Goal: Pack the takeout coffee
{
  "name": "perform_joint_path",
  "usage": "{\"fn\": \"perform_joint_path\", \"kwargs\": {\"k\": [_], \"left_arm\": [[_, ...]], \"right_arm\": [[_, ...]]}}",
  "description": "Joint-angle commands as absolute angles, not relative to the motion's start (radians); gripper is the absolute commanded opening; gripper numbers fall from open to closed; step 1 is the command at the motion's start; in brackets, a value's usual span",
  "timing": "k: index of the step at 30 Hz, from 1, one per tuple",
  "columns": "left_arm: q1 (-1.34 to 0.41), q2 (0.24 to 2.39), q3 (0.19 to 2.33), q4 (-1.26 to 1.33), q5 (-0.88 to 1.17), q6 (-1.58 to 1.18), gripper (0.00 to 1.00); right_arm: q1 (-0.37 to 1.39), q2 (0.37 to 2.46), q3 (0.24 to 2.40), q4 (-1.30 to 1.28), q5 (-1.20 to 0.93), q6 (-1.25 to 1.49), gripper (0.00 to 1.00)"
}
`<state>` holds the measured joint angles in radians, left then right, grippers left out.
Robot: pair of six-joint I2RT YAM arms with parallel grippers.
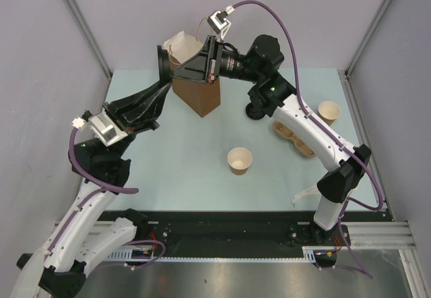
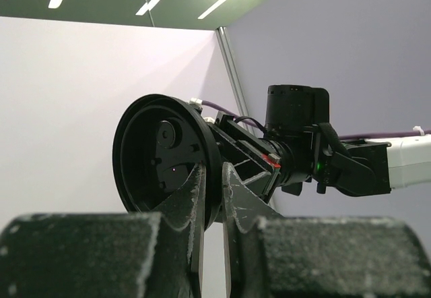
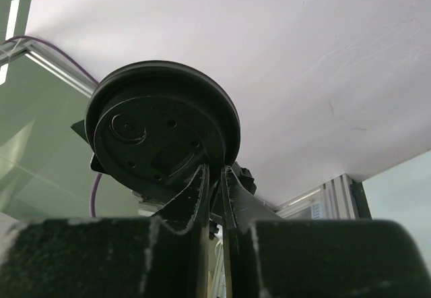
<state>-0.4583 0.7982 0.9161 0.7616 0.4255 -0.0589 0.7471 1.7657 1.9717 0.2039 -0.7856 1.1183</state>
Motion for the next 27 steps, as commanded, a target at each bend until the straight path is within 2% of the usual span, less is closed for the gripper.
{"fn": "perform_joint_path", "kwargs": {"k": [1, 2, 4, 5, 7, 8, 10, 14, 16, 18, 20, 23, 27], "left_arm": [[-0.468, 0.796, 0.916, 0.772, 0.449, -0.049, 0.0], [-0.468, 0.798, 0.916, 0.769, 0.449, -0.046, 0.0], [-0.468, 0.796, 0.916, 0.752, 0.445, -0.04, 0.01], [-0.468, 0.793, 0.916, 0.744, 0.434, -0.038, 0.07], [-0.468, 0.788, 0.916, 0.704, 0.425, -0.023, 0.13], [-0.468, 0.781, 0.914, 0.689, 0.404, -0.023, 0.24], [-0.468, 0.772, 0.907, 0.647, 0.393, -0.005, 0.35], [-0.468, 0.723, 0.879, 0.588, 0.374, -0.003, 0.64], [-0.468, 0.704, 0.862, 0.54, 0.368, 0.023, 0.68], [-0.466, 0.677, 0.853, 0.473, 0.359, 0.029, 0.81], [-0.468, 0.641, 0.833, 0.387, 0.342, 0.046, 0.9], [-0.465, 0.589, 0.81, 0.257, 0.281, 0.052, 0.96], [-0.459, 0.54, 0.81, 0.076, 0.246, 0.006, 0.99]], "right_arm": [[0.761, 1.767, 2.016, 0.268, -0.824, 1.124, 0.05], [0.761, 1.766, 2.016, 0.271, -0.827, 1.12, 0.0], [0.758, 1.76, 2.01, 0.264, -0.827, 1.109, 0.0], [0.756, 1.759, 2.006, 0.261, -0.827, 1.106, 0.0], [0.747, 1.75, 1.994, 0.246, -0.822, 1.092, 0.0], [0.744, 1.747, 1.991, 0.239, -0.818, 1.082, 0.0], [0.733, 1.735, 1.977, 0.216, -0.813, 1.074, 0.0], [0.712, 1.717, 1.957, 0.189, -0.802, 1.06, 0.0], [0.697, 1.701, 1.938, 0.18, -0.801, 1.049, 0.0], [0.681, 1.691, 1.925, 0.167, -0.799, 1.039, 0.0], [0.651, 1.671, 1.902, 0.138, -0.81, 1.002, 0.0], [0.588, 1.628, 1.837, 0.062, -0.828, 0.913, 0.0], [0.483, 1.588, 1.781, -0.293, -0.841, 0.648, 0.0]]}}
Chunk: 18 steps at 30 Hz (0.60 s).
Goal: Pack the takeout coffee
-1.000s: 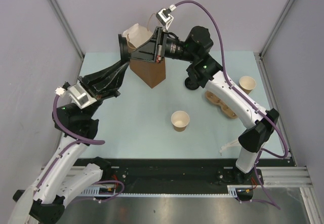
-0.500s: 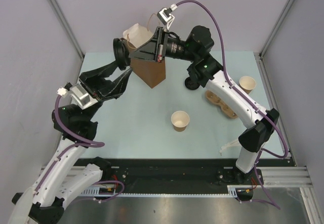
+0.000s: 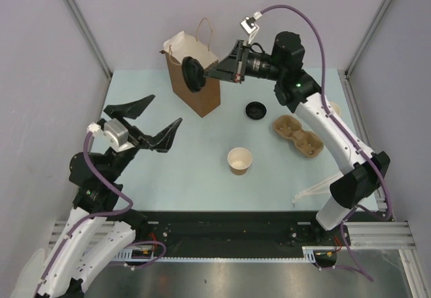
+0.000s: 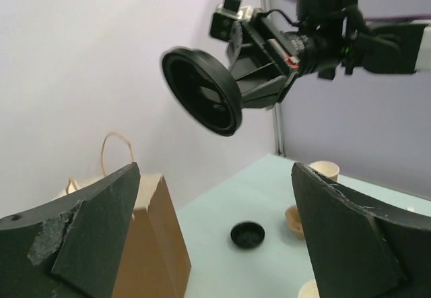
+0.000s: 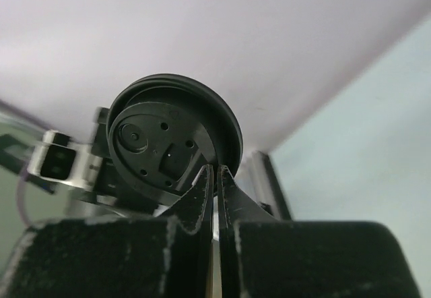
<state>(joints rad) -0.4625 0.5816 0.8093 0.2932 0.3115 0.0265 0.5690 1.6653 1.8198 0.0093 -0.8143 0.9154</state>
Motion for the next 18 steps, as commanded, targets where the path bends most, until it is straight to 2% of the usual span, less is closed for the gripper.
{"fn": "perform_joint_path", "kwargs": {"k": [1, 6, 9, 14, 18], "left_arm": [[-0.459, 0.535, 0.821, 0.039, 0.235, -0.029, 0.99], [-0.442, 0.571, 0.85, -0.156, 0.325, -0.197, 1.0], [-0.44, 0.613, 0.844, -0.195, 0.394, -0.267, 1.0], [-0.44, 0.787, 0.884, -0.271, 0.468, -0.334, 1.0], [-0.442, 0.885, 0.867, -0.23, 0.515, -0.411, 1.0]], "right_arm": [[0.467, 1.58, 1.776, -0.363, -0.825, 0.585, 0.0], [0.431, 1.559, 1.763, -0.762, -0.602, 0.109, 0.0], [0.443, 1.569, 1.743, -0.883, -0.479, -0.065, 0.0], [0.465, 1.609, 1.723, -0.983, -0.364, -0.219, 0.0], [0.48, 1.635, 1.71, -1.011, -0.325, -0.302, 0.0]]}}
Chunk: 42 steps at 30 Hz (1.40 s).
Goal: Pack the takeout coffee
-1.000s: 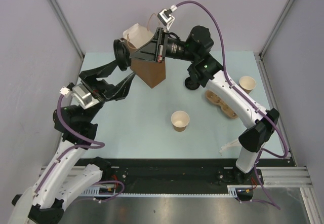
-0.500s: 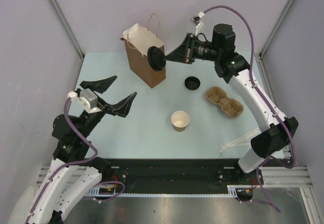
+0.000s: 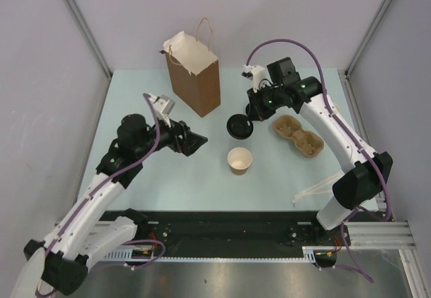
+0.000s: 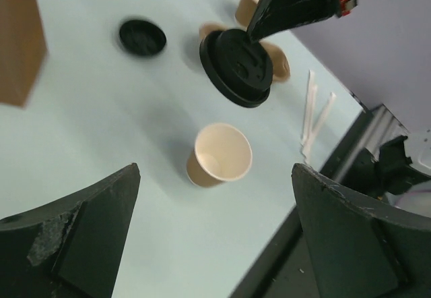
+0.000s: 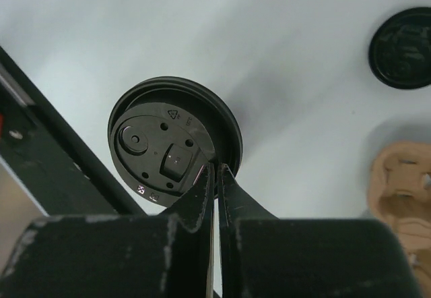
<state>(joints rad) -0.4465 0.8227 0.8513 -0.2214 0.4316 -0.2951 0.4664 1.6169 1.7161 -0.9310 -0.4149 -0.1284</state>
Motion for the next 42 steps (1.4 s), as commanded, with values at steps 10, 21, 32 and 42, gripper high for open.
{"fn": "perform_joint_path", "kwargs": {"k": [10, 21, 32, 42], "left_arm": [[-0.475, 0.985, 0.756, -0.034, 0.529, -0.518, 1.0], [-0.476, 0.994, 0.718, -0.017, 0.518, -0.551, 1.0], [-0.474, 0.983, 0.693, -0.005, 0.508, -0.565, 1.0], [-0.476, 0.974, 0.687, -0.005, 0.5, -0.56, 0.99]], "right_arm": [[0.543, 1.634, 1.583, -0.983, -0.311, -0.362, 0.0], [0.584, 1.669, 1.523, -0.928, -0.288, -0.356, 0.0], [0.587, 1.684, 1.486, -0.87, -0.29, -0.338, 0.0], [0.606, 1.686, 1.477, -0.867, -0.301, -0.337, 0.0]]}}
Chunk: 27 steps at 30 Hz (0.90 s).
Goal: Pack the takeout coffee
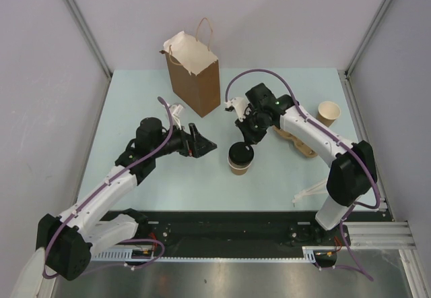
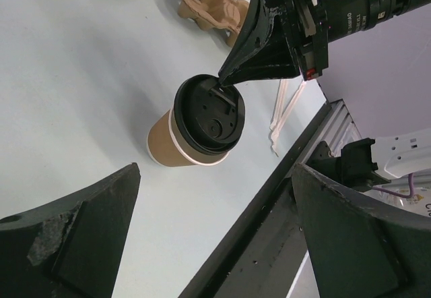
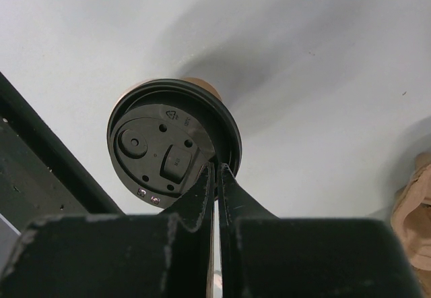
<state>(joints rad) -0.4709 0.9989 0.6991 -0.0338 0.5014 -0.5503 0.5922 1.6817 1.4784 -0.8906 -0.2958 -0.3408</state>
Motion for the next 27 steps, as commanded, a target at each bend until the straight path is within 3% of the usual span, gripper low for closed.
{"fn": "perform_joint_path", "kwargs": {"k": [1, 27], "left_arm": [[-0.476, 0.976, 0.687, -0.005, 0.502, -0.558, 0.99], [-0.476, 0.976, 0.678, -0.003, 0.5, -0.552, 0.99]], "right_arm": [[0.606, 1.686, 1.471, -0.868, -0.302, -0.337, 0.0], [0.606, 1.69, 1.45, -0.845, -0.336, -0.31, 0.0]]}}
